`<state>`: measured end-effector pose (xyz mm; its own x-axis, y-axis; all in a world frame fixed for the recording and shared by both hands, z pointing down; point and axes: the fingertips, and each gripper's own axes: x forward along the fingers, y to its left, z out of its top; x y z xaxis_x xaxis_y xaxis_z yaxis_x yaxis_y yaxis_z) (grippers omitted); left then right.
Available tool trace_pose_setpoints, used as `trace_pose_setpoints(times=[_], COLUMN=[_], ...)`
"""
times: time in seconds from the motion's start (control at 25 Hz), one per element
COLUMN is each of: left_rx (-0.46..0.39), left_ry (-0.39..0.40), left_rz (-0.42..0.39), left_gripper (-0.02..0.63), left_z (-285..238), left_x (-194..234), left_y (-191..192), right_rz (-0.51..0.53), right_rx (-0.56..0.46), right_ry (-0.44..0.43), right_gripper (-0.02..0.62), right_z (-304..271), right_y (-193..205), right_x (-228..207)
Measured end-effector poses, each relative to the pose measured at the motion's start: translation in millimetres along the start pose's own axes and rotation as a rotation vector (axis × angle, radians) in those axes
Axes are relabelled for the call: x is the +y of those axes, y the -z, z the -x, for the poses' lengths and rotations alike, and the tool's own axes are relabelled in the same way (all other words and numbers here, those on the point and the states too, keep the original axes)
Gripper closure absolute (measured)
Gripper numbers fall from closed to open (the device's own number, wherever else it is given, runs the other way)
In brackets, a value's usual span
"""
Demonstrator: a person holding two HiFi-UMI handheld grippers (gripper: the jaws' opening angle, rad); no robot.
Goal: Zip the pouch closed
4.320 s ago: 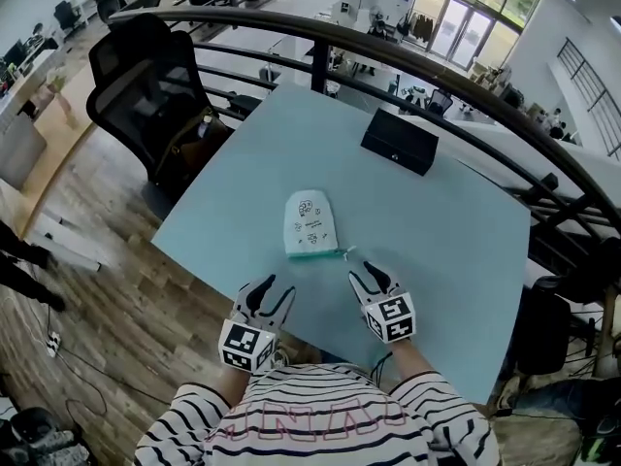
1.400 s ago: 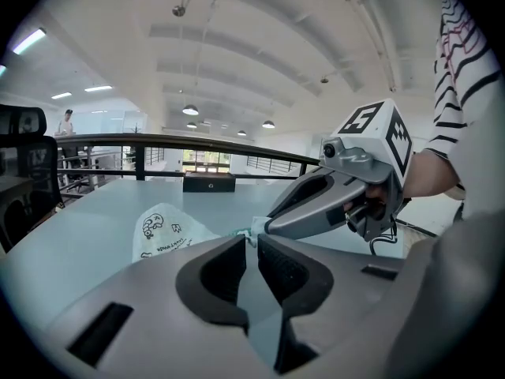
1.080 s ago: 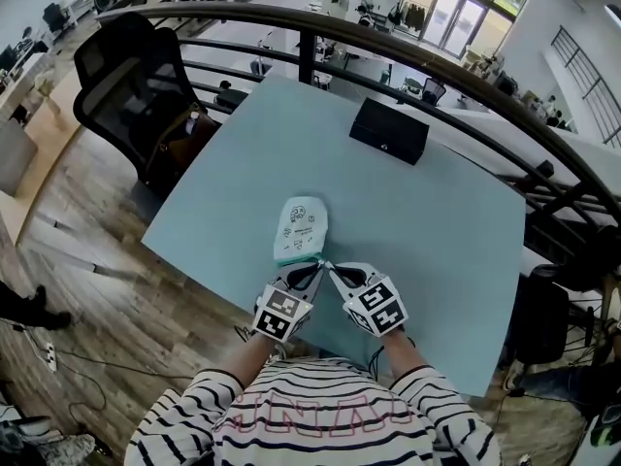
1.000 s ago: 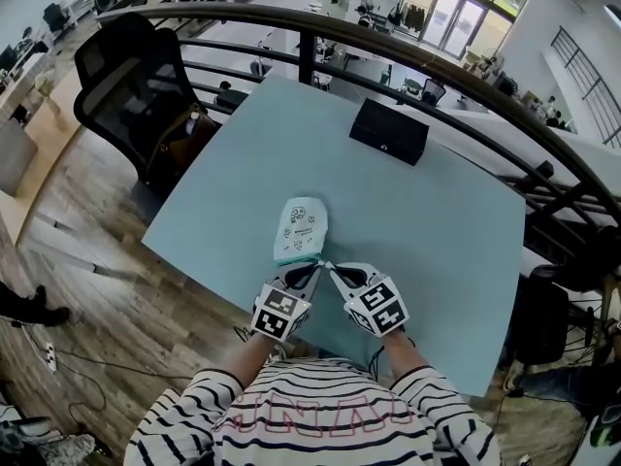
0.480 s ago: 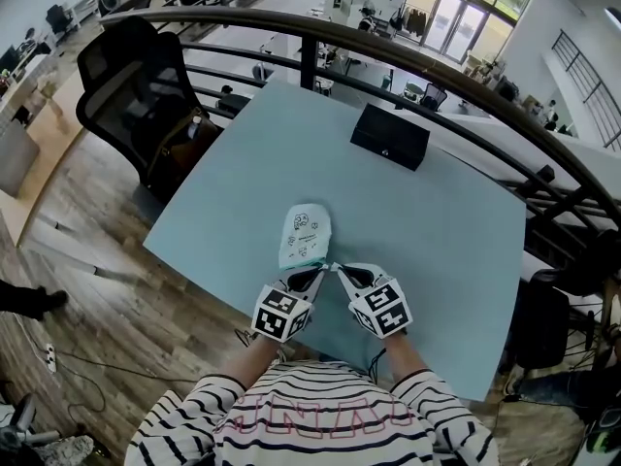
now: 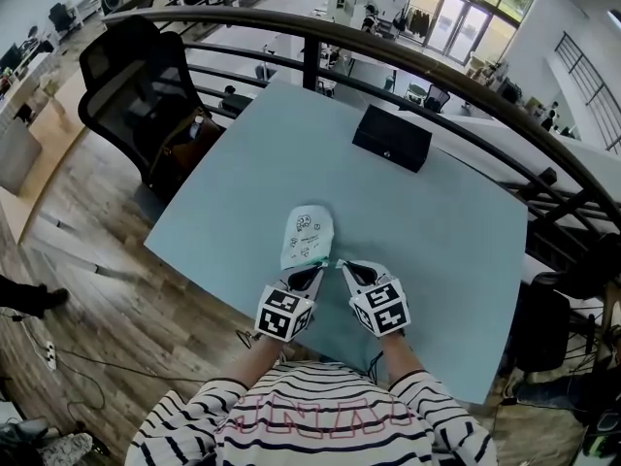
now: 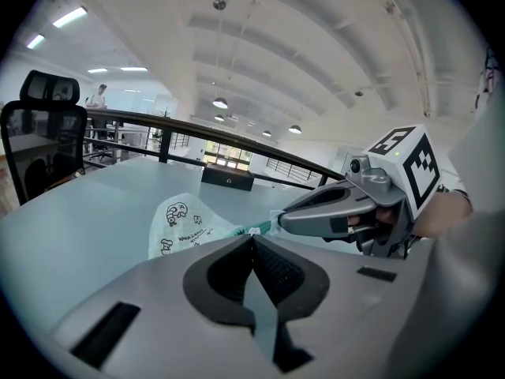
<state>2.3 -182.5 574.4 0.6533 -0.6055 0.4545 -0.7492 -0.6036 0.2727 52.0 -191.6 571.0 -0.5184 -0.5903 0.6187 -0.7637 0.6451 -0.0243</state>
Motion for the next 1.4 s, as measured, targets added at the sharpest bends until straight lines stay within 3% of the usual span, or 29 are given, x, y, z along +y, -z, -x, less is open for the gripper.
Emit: trace_pose_setpoints(times=[0.32,0.64,0.88,1.4], left_rx=[-0.003,0.011,0.019,0.013], left_ry=[0.030,0.034,-0.005,-0.102], left_rz=[0.056,0.074,0.141,0.150], left_gripper=[0.581,0.581,0.581,0.581], left_z=[-1.0,-4.7,-2.4,11.6], left_x=[-2.6,-7.8,7.1,40.2], left_y=[-2.2,2.2,15.9,20.2], right_rz=[-0.063,0.080,0.083,0.024], right_rx=[-0.023,0.010,0.034,0.027], right_ry=[0.000,0.093,0.165,0.201], right_gripper=[0.568,0.568,0.568,0.568], right_z=[2.0,2.5,7.5,11.2], right_y=[-1.1,-2.4,0.8,6.8], right_x=[-5.6,-9.2,-32.2,-51.2])
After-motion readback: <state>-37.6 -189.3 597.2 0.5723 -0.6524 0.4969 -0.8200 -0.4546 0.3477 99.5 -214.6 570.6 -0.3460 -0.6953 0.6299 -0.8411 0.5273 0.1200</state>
